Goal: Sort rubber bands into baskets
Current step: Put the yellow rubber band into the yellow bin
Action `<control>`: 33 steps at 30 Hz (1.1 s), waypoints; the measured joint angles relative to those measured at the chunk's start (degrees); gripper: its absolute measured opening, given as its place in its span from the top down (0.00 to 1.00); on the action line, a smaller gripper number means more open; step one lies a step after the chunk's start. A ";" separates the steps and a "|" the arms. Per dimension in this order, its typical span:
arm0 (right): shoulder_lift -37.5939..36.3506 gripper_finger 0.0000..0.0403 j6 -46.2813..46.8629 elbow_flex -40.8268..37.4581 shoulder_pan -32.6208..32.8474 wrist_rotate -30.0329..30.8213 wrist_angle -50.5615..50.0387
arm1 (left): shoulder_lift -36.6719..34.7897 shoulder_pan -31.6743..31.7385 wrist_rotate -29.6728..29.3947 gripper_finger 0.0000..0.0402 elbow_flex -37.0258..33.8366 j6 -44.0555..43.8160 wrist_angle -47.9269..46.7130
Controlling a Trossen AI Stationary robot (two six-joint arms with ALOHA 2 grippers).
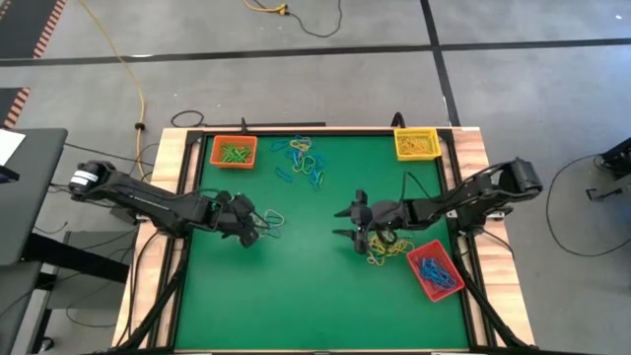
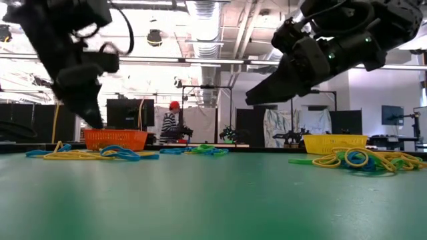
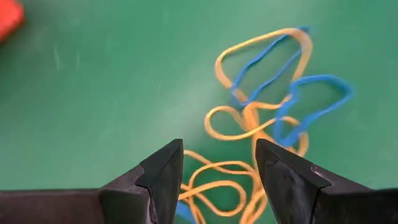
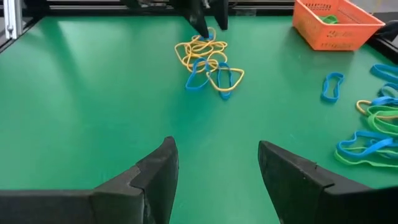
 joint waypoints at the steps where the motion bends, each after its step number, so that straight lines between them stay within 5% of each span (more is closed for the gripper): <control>1: -0.04 0.38 -0.03 0.14 -0.02 0.00 0.03 | 0.00 0.73 0.70 0.52 -1.03 -0.48 1.35; 20: -0.35 0.38 -0.11 0.30 -0.02 -0.07 0.78 | 0.00 8.92 8.00 0.54 -11.18 0.94 21.95; 33: -0.36 0.38 0.33 0.30 -0.02 -0.09 0.85 | 0.00 10.49 11.51 0.96 -11.25 7.97 27.01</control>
